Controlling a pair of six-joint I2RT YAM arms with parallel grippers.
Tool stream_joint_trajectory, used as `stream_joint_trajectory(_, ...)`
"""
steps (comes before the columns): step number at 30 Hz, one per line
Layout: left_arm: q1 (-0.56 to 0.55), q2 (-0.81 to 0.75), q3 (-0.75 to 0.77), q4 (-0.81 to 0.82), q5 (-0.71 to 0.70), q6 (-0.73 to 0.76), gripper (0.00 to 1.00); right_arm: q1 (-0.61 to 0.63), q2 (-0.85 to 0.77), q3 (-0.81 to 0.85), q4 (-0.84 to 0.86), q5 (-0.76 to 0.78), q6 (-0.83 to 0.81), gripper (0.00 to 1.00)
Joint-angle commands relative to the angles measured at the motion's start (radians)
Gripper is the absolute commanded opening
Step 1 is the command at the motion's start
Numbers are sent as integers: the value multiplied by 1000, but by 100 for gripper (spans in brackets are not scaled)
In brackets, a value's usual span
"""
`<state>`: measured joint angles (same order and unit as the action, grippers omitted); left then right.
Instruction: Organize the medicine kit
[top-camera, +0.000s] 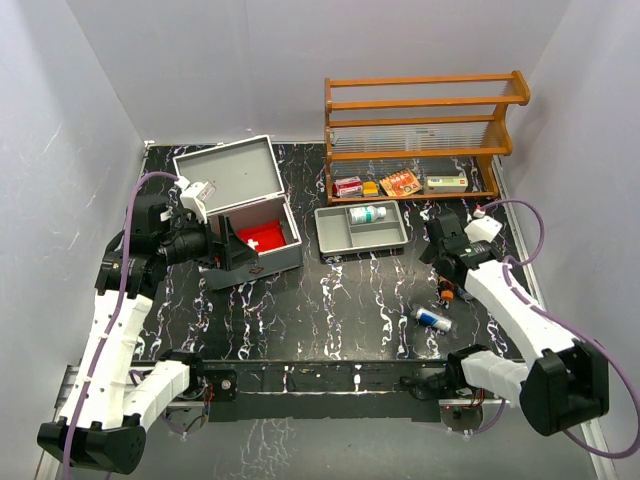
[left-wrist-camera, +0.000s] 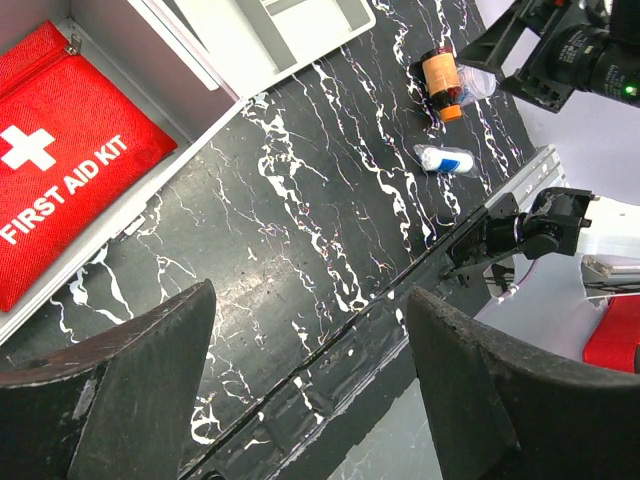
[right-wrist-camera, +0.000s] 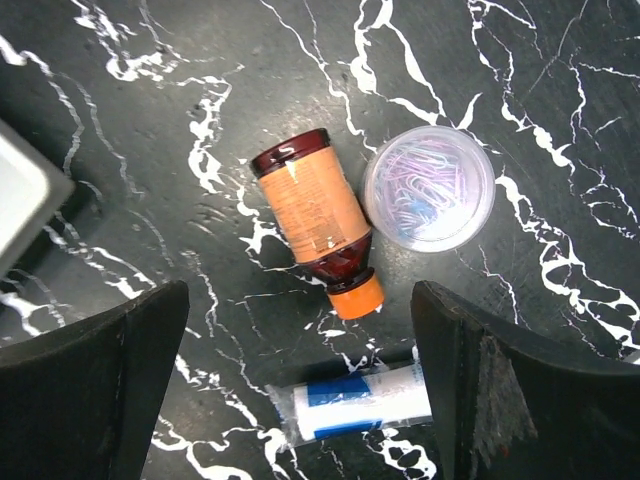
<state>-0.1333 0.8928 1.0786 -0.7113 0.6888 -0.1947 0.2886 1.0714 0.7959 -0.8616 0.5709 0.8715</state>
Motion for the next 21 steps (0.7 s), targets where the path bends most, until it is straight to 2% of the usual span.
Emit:
stream_joint_trajectory(1, -5, -22, -3, 1, 7, 17, 75, -32, 78, -3, 38, 14, -49, 90)
stream_joint_trajectory(5, -5, -25, -8, 1, 4, 17, 75, -68, 128, -24, 104, -68, -94, 79)
stream_joint_trajectory(9, -5, -26, -15, 4, 5, 17, 75, -76, 167, -28, 140, -78, -132, 65)
stream_joint_trajectory(11, -5, -30, -20, 4, 2, 17, 75, -77, 185, -29, 155, -76, -149, 62)
stream_joint_trajectory(15, -5, -33, -22, 8, -4, 17, 76, -84, 237, -36, 178, -98, -164, 62)
stream_joint_trajectory(18, -4, -35, -21, 3, -11, 17, 76, -98, 278, -38, 188, -98, -158, 67)
stream_joint_trajectory(21, -4, -33, -20, -1, -12, 16, 76, -119, 304, -45, 218, -131, -179, 68)
